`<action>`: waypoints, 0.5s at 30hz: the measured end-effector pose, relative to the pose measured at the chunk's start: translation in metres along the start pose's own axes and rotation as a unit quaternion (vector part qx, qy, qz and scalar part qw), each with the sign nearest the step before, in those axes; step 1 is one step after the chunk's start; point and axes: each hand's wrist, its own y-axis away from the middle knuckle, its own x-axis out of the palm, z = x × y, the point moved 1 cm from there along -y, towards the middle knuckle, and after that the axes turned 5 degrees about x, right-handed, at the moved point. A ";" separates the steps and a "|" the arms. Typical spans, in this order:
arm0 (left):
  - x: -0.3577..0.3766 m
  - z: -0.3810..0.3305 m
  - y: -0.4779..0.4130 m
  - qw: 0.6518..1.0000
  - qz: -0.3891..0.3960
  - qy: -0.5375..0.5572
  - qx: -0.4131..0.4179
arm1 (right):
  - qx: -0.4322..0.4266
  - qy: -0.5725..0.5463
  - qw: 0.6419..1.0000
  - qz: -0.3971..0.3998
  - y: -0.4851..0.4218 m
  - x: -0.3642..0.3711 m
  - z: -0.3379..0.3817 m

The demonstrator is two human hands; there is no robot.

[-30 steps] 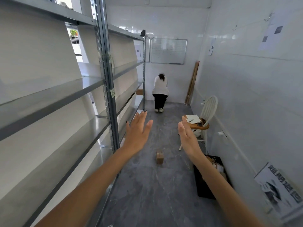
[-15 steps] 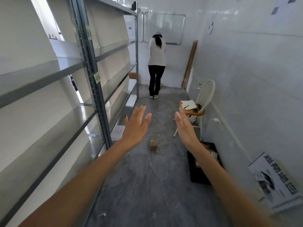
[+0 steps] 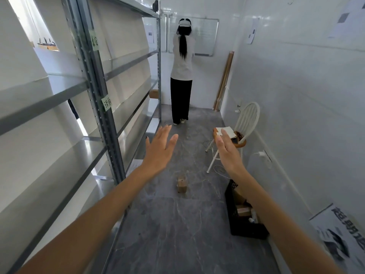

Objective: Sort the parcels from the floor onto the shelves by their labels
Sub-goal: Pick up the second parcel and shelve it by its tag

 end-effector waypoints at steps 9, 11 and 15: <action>0.009 0.050 -0.043 1.000 0.016 -0.010 -0.010 | -0.028 -0.007 1.000 0.011 -0.062 0.031 -0.002; 0.015 0.057 -0.055 1.000 0.019 -0.019 -0.006 | -0.023 -0.007 1.000 0.008 -0.078 0.032 -0.004; 0.028 0.069 -0.085 0.999 0.022 -0.017 -0.016 | -0.021 -0.001 1.000 0.017 -0.113 0.035 -0.007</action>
